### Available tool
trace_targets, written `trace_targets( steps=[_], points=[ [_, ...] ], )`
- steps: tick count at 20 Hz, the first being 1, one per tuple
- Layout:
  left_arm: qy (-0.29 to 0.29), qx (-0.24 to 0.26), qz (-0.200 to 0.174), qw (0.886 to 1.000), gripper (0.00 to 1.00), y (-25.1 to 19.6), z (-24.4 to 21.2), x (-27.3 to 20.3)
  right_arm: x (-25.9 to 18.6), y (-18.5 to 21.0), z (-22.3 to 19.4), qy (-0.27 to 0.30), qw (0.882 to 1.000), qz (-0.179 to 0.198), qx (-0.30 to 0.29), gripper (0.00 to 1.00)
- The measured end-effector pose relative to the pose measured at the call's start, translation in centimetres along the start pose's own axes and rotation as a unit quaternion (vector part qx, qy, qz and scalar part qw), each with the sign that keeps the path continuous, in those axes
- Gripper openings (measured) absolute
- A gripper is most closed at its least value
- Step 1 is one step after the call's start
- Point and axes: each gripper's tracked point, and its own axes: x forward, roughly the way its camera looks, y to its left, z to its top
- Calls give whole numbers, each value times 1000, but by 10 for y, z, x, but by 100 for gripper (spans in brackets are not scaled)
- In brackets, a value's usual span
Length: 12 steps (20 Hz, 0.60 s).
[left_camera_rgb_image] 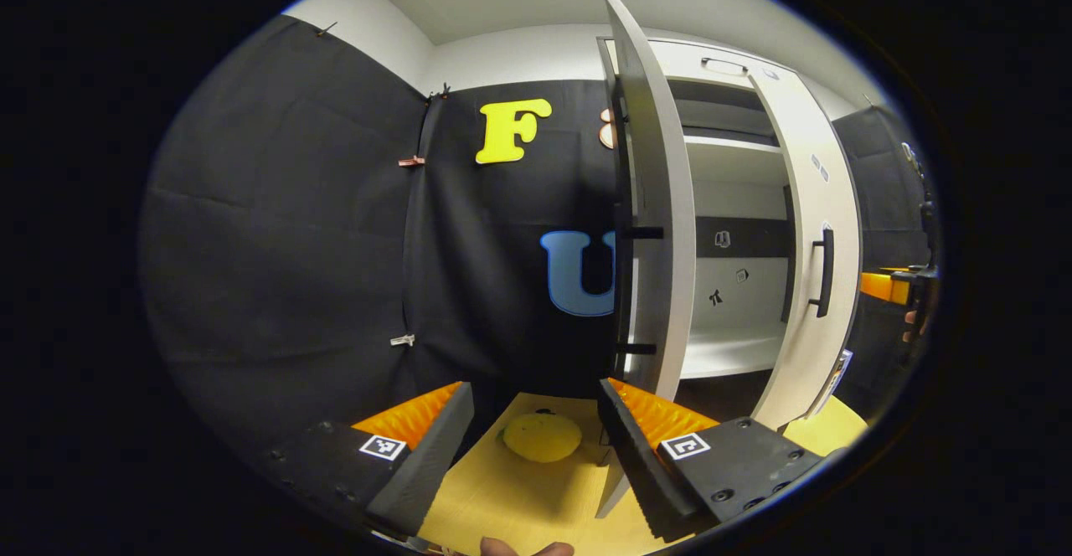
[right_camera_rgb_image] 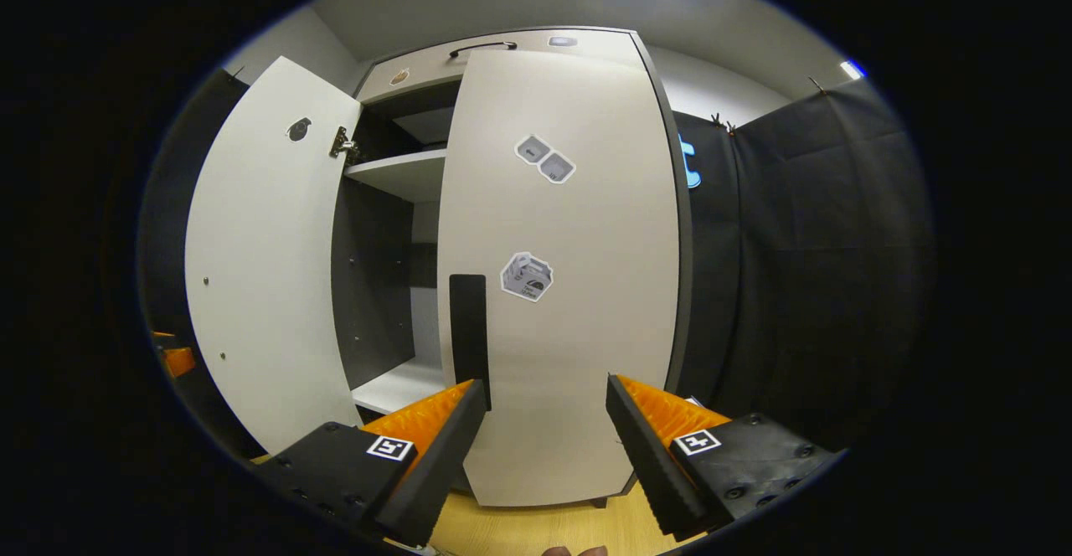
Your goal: Grasp the bottle in the cabinet with the left hand and place it on the coaster, then close the right door with the right hand and the left door with the left hand.
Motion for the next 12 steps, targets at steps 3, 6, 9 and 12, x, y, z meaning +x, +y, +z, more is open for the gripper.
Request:
trace_targets(
  steps=[3, 6, 9, 12],
  points=[
    [-2, -11, -5, 1000, 94, 1, 10, 22, -21, 0, 3, -2, 1000, 0, 2, 96],
    [-15, -8, -4, 1000, 95, 4, 26, 50, -36, 0, 2, -1, 1000, -2, -1, 97],
    [-5, -4, -5, 1000, 95, 4, 27, 71, -45, -3, 0, 3, 1000, -4, -12, 97],
    [-2, -2, -12, 1000, 92, -1, 28, 71, -54, -8, -2, 3, 1000, -10, -15, 97]
  ],
)
